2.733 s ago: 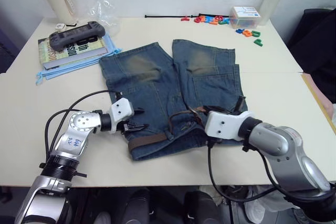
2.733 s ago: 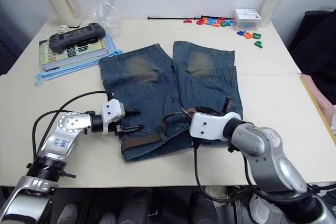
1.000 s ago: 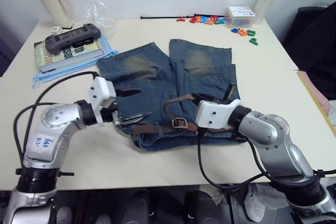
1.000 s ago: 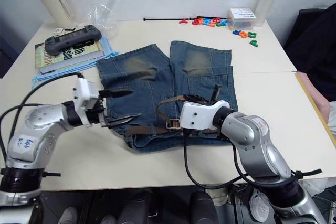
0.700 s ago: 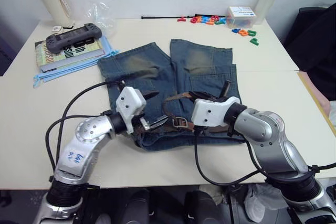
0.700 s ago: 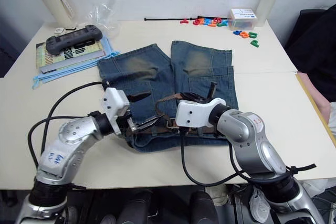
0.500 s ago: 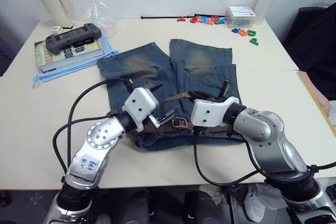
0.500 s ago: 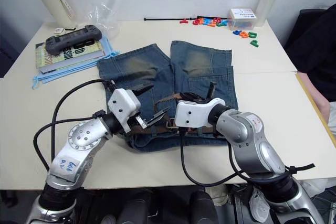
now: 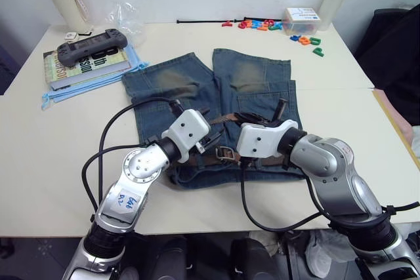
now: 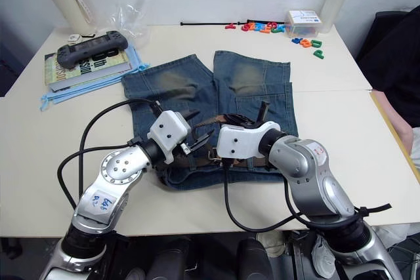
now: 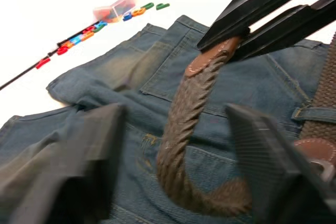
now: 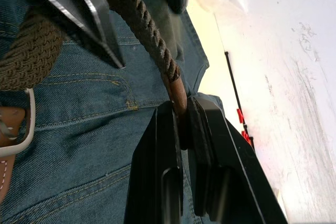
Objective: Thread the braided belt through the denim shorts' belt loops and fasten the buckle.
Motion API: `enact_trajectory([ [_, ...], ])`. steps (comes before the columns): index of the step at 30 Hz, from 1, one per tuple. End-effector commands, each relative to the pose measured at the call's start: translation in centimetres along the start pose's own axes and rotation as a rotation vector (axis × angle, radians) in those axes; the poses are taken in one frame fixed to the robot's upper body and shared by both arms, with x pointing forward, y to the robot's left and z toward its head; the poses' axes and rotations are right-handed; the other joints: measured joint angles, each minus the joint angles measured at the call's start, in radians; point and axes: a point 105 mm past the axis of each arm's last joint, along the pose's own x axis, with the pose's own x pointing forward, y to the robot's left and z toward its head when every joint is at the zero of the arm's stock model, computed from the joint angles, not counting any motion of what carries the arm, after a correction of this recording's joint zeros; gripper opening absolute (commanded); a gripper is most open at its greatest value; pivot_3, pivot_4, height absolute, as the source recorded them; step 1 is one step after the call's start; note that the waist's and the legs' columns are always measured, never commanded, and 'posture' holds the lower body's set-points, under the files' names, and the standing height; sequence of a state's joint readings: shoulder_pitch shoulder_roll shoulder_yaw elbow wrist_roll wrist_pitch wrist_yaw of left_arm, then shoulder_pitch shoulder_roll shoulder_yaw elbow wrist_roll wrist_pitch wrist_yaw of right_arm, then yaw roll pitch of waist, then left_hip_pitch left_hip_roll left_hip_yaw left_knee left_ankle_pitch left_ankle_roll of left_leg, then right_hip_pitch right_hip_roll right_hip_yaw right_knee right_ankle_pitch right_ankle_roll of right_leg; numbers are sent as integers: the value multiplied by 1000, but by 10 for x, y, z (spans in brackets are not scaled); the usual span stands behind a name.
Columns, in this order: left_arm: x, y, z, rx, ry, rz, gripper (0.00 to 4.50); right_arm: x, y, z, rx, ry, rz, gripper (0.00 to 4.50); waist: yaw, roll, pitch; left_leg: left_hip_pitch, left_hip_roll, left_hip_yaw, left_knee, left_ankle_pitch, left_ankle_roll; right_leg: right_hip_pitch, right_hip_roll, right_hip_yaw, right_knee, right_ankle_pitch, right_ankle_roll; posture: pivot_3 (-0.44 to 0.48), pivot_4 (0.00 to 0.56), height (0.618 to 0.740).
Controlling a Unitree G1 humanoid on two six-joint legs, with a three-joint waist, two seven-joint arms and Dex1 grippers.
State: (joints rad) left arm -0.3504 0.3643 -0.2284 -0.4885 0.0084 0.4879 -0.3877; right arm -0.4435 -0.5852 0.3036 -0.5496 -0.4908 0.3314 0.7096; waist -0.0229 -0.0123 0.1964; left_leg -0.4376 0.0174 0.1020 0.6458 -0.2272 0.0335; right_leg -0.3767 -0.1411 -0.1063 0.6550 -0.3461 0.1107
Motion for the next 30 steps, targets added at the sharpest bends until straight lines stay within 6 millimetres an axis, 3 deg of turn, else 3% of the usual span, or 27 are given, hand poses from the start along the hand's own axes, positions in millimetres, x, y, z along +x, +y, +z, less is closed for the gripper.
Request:
enact_trajectory([
  [1,1,-2,12,29,-45,-13,1165,-6,-8,12,-31,-37,-39,0,0,0,0,0,0,0,0,0,0,0,0,0,0,0,0,0,150,706],
  [3,-1,-4,11,18,-36,-16,178,-6,-8,11,-29,-32,-38,0,1,0,0,0,0,0,0,0,0,0,0,0,0,0,0,0,150,706],
  [4,-1,-4,10,18,-32,-16,79,-6,-8,11,-27,-30,-39,0,1,0,0,0,0,0,0,0,0,0,0,0,0,0,0,0,150,706],
  [13,-5,1,2,11,2,1,79,-7,-10,8,53,-5,-56,0,1,0,0,0,0,0,0,0,0,0,0,0,0,0,0,0,150,706],
  [16,-4,2,-2,-12,6,18,0,-7,-16,7,121,1,-98,1162,0,0,0,0,0,0,0,0,0,0,0,0,0,0,0,0,150,706],
  [18,-5,4,-4,-39,4,28,0,-9,-19,5,166,10,-117,2191,1,0,0,0,0,0,0,0,0,0,0,0,0,0,0,0,150,706],
  [23,-10,14,-2,-230,-73,93,0,-22,-18,-14,381,95,-132,4472,5,0,0,0,0,-1,0,0,0,0,-1,0,-1,0,0,0,150,706],
  [27,-22,17,12,-434,-232,66,0,-27,-5,-11,649,84,-112,4472,5,0,0,-1,0,-2,0,-1,1,0,-1,0,-1,0,0,0,150,706],
  [30,-32,21,10,-526,-277,54,0,-24,1,0,823,51,-108,4472,-4,0,0,-1,1,-3,-1,-1,1,0,0,0,-1,0,0,0,150,706],
])
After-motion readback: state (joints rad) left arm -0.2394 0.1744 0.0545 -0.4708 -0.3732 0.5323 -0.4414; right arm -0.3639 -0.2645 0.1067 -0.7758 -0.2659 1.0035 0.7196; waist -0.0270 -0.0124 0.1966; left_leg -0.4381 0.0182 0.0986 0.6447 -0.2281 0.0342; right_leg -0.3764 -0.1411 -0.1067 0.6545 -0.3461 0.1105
